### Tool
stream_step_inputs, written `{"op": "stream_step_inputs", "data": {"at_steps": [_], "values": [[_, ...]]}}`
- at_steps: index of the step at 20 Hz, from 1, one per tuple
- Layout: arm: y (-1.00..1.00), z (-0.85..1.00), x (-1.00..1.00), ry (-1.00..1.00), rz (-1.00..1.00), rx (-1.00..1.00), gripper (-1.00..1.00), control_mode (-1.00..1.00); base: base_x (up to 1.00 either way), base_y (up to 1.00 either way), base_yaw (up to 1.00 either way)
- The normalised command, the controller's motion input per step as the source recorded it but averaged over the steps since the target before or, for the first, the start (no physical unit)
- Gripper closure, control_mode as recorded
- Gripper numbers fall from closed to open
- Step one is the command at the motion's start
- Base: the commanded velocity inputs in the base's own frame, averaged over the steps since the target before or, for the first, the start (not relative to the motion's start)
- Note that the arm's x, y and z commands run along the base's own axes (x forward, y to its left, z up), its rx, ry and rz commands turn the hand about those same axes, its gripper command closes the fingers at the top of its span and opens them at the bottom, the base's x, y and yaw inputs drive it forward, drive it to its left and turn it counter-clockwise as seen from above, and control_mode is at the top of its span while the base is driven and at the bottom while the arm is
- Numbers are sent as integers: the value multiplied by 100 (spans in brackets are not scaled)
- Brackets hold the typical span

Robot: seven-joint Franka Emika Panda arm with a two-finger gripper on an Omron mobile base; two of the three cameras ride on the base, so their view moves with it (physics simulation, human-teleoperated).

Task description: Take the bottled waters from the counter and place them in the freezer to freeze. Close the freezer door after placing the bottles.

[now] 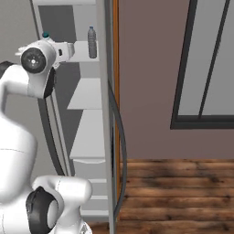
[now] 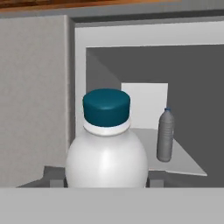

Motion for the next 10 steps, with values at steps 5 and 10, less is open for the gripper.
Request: {"op": "stream_step_inputs", "data": {"at_steps": [5,10], "values": [[0,28,12,13,-1,-3,100,-100,0,0,0],[0,0,-7,0,-2,-7,100,-100,0,0,0]]}}
